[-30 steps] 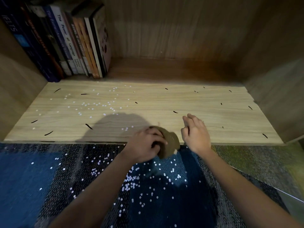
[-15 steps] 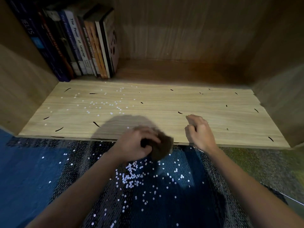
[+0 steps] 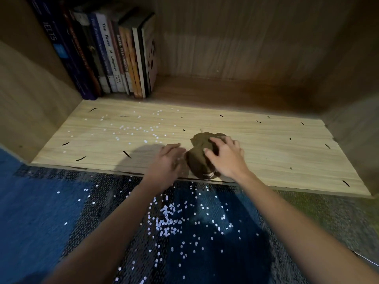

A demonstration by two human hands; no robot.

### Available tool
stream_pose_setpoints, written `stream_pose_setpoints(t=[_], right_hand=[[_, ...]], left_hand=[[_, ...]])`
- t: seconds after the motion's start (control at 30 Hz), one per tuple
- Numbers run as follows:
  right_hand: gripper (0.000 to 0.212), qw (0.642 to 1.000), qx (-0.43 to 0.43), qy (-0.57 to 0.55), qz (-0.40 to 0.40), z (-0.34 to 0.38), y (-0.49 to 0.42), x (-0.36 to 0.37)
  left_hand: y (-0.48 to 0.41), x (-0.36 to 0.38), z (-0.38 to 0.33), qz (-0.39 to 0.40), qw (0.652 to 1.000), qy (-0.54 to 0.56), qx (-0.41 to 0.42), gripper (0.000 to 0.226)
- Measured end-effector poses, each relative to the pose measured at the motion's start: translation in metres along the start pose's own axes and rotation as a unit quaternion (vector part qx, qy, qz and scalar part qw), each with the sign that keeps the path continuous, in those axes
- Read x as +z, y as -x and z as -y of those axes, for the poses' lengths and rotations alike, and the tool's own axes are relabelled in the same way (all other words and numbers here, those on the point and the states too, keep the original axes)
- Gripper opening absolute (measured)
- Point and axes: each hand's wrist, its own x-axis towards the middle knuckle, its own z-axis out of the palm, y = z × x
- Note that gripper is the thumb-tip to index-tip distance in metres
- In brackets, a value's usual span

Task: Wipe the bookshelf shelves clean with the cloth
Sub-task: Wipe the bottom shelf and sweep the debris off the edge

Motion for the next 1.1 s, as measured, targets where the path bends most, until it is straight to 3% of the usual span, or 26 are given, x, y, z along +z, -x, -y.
stream_pose_setpoints(t=[0.07,0.13,0.27,0.4,0.47,0.53,0.6,0.73,0.83,0.9,0.97,1.1], right_hand=[[0.078,0.997,0.049,0.042,0.044,0.014,-0.010,0.010],[0.084,0.995,0.060,0.064,0.047,0.025,-0.014,0.022],[0.059,0.998,-0.065,0.022,0.014,0.044,-0.007,0.039],[0.043,0.970,-0.223,-0.010,0.095,0.053,0.023,0.039],[0.039,0.953,-0.274,-0.076,0.106,0.051,0.041,0.038],[0.037,0.951,-0.271,-0.141,0.054,0.051,0.037,0.031],[0.038,0.954,-0.269,-0.133,-0.006,0.049,0.013,0.028],[0.039,0.963,-0.265,-0.018,0.038,0.053,0.011,0.040],[0.035,0.940,-0.327,-0.067,0.068,0.059,0.050,0.049],[0.037,0.939,-0.315,-0.128,0.056,0.060,0.055,0.041],[0.042,0.952,-0.259,-0.162,-0.012,0.049,0.041,0.029],[0.044,0.979,-0.124,-0.130,-0.100,0.011,0.034,0.027]], left_hand=[[0.010,-0.008,0.013,-0.017,0.999,-0.044,-0.005,0.045],[0.018,-0.013,0.024,-0.028,0.996,-0.080,-0.017,0.048],[0.034,-0.017,0.048,-0.051,0.992,-0.112,-0.014,0.068],[0.043,-0.017,0.066,-0.061,0.992,-0.111,-0.015,0.065],[0.043,-0.016,0.069,-0.050,0.991,-0.124,-0.012,0.066],[0.043,-0.015,0.071,-0.042,0.990,-0.135,-0.010,0.067],[0.044,-0.015,0.071,-0.047,0.991,-0.126,-0.014,0.066],[0.044,-0.017,0.074,-0.046,0.991,-0.121,-0.019,0.068],[0.043,-0.018,0.073,-0.032,0.993,-0.115,-0.021,0.071],[0.043,-0.017,0.071,-0.024,0.993,-0.117,-0.023,0.063],[0.045,-0.017,0.069,-0.042,0.992,-0.120,-0.026,0.052],[0.046,-0.016,0.062,-0.095,0.987,-0.127,-0.009,0.045]])
